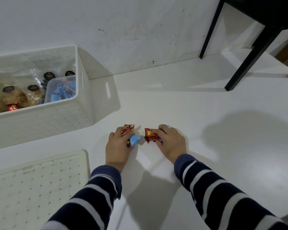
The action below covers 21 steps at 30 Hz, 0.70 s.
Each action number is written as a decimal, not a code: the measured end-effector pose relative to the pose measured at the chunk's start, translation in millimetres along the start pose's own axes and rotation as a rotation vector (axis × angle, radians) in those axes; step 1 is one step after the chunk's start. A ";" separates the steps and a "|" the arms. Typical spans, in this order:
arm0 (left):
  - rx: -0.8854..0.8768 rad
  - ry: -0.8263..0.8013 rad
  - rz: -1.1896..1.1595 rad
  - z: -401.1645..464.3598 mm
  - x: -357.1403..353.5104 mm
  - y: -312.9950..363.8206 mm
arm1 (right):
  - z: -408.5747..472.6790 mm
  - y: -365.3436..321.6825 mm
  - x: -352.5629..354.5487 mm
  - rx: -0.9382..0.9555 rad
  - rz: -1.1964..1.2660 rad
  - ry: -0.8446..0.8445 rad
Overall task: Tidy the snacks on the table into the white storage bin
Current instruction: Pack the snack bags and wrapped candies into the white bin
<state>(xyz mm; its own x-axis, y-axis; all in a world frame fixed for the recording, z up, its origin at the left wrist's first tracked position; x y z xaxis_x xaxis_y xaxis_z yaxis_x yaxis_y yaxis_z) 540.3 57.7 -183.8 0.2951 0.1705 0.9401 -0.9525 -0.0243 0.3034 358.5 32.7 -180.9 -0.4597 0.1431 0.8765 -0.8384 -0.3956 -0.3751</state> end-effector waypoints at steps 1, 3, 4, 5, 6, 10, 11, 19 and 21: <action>0.044 -0.001 -0.049 -4.4 2.1 -4.1 | -3.6 2.0 2.5 -0.068 0.000 -0.008; 0.116 0.013 -0.141 -13.5 9.5 -10.8 | -11.4 5.5 9.1 -0.210 0.077 -0.023; 0.135 0.024 -0.178 -18.0 14.4 -12.5 | -16.6 7.5 13.5 -0.293 0.153 -0.013; 0.144 0.032 -0.204 -21.9 19.5 -13.3 | -22.4 9.6 18.9 -0.378 0.235 0.018; 0.144 0.039 -0.221 -25.3 24.3 -13.6 | -27.7 10.5 24.3 -0.454 0.316 0.049; 0.156 0.071 -0.278 -31.3 50.7 -13.1 | -36.3 1.4 36.0 -0.626 0.627 0.104; 0.182 0.065 -0.325 -31.1 58.9 -12.7 | -34.3 -2.0 38.9 -0.649 0.676 0.108; 0.332 0.152 -0.699 -20.5 140.6 -14.2 | 28.8 -64.4 97.3 -0.496 0.851 0.117; 0.338 0.200 -0.715 -20.0 166.5 -17.4 | 48.9 -88.5 107.2 -0.421 0.872 0.095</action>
<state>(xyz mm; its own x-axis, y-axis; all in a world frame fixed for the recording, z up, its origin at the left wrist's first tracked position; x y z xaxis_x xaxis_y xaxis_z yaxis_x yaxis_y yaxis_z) 604.6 106.3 -35.7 0.7738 0.4289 0.4661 -0.4558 -0.1339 0.8800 397.7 38.7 -39.0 -0.9753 0.0335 0.2182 -0.2195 -0.0434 -0.9746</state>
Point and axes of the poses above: each hand's wrist, its own z-axis towards the middle knuckle, its own x-axis out of the back of the hand, y = z × x, the point moved 8 cm from there along z, towards the middle knuckle, and after that the axes turned 8 degrees about z, right-handed, at the moved point
